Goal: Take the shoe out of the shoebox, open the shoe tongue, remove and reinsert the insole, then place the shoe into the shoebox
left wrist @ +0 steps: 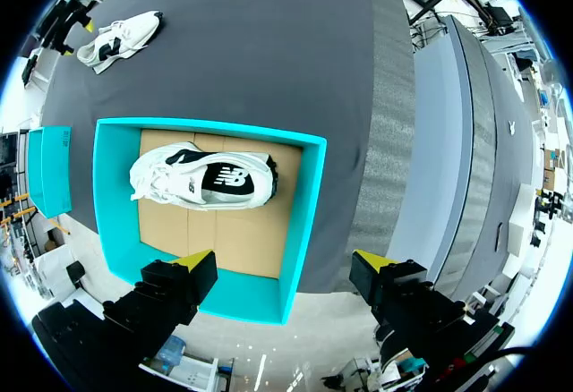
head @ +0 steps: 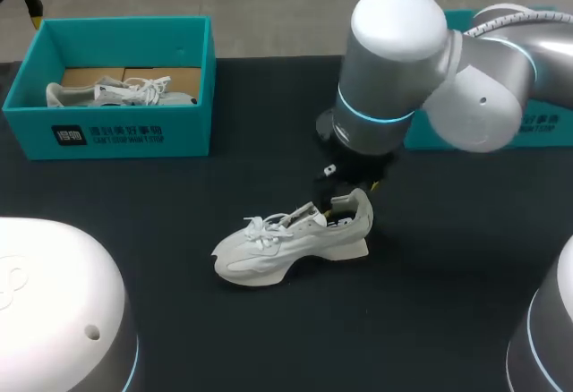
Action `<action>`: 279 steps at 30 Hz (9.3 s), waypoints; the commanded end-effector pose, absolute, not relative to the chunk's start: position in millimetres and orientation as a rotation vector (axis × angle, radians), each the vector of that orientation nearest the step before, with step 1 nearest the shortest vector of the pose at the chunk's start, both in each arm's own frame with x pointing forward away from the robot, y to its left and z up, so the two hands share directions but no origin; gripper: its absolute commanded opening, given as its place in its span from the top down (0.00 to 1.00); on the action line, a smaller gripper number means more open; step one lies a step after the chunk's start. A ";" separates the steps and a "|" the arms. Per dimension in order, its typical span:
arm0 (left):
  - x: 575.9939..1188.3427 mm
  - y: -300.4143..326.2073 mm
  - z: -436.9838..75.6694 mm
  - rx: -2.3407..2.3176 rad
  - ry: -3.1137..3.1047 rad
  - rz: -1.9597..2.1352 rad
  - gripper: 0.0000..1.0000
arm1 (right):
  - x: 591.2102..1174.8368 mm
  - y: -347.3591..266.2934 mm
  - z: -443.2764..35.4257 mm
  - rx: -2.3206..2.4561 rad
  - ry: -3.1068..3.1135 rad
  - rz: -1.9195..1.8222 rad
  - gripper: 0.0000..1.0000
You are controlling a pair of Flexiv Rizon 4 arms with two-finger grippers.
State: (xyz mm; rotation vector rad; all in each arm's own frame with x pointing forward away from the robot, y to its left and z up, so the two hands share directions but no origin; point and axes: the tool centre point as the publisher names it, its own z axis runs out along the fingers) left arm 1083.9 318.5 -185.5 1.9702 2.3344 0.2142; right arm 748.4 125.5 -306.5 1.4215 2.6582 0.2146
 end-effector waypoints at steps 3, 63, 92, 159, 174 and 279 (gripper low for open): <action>1083.4 318.9 -185.2 1.972 2.334 0.217 0.00 | 741.7 101.2 -311.4 0.463 2.843 1.003 0.00; 1083.4 318.9 -185.2 1.972 2.334 0.217 0.00 | 789.3 28.1 -359.8 -0.126 2.701 1.179 0.00; 1083.4 318.9 -185.2 1.972 2.334 0.217 0.00 | 782.1 17.8 -385.2 -0.094 2.673 1.209 0.00; 1083.4 318.9 -185.2 1.972 2.334 0.217 0.00 | 785.4 110.3 -408.9 -0.431 2.791 1.351 0.00; 1083.4 318.9 -185.2 1.972 2.334 0.217 0.00 | 780.1 119.3 -420.3 -0.300 2.805 1.362 0.00; 1048.2 200.5 -177.1 0.876 3.017 0.225 0.00 | 765.7 83.8 -426.3 0.060 2.741 1.330 1.00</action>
